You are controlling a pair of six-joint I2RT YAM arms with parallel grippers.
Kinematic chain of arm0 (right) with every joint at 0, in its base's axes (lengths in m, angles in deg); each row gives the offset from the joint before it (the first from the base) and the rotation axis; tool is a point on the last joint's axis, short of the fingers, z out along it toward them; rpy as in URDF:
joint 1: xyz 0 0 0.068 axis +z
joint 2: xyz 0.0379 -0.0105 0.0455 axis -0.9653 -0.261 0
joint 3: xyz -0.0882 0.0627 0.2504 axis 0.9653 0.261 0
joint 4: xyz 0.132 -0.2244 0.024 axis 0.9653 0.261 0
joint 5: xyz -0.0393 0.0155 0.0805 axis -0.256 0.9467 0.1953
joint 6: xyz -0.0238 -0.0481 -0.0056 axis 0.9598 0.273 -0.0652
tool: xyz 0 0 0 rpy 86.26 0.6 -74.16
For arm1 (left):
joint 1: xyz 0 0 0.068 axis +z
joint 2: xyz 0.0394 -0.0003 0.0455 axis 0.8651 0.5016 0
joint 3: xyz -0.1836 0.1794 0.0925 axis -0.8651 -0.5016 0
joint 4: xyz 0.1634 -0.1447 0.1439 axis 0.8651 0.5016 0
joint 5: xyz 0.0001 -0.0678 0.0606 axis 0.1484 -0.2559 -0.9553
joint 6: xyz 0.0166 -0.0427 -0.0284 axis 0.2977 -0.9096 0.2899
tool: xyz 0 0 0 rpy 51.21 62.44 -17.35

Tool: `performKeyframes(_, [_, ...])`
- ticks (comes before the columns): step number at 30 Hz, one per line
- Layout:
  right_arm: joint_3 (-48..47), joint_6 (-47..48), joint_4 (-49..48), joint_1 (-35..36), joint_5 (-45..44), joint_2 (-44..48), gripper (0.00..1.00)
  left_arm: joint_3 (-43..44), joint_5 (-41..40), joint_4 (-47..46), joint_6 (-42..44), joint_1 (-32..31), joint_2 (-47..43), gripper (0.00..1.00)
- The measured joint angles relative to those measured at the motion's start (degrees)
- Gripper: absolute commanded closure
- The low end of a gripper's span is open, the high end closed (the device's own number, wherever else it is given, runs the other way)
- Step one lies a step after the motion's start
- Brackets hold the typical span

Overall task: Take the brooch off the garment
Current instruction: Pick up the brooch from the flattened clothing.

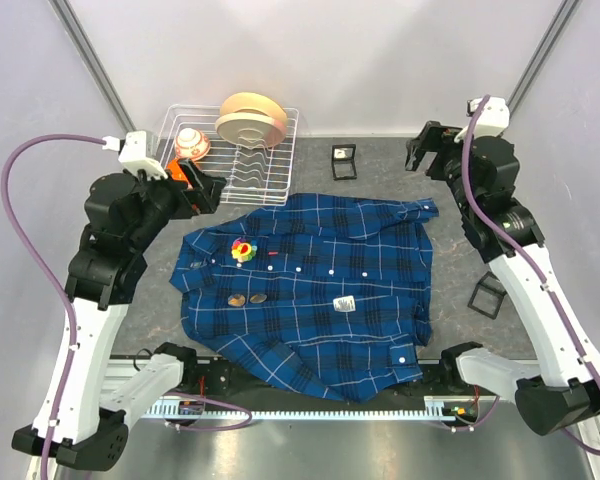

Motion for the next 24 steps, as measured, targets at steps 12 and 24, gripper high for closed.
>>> performKeyframes(12, [2.8,-6.1,-9.3,28.7,6.0,-20.7,0.02,-17.2,7.4,6.8,-6.6,0.7,-0.4,0.27])
performKeyframes(24, [21.4,-20.6,-30.8,41.1,19.1,-37.9,0.64,-37.7,11.2,2.8,-15.3,0.9,-1.8,0.60])
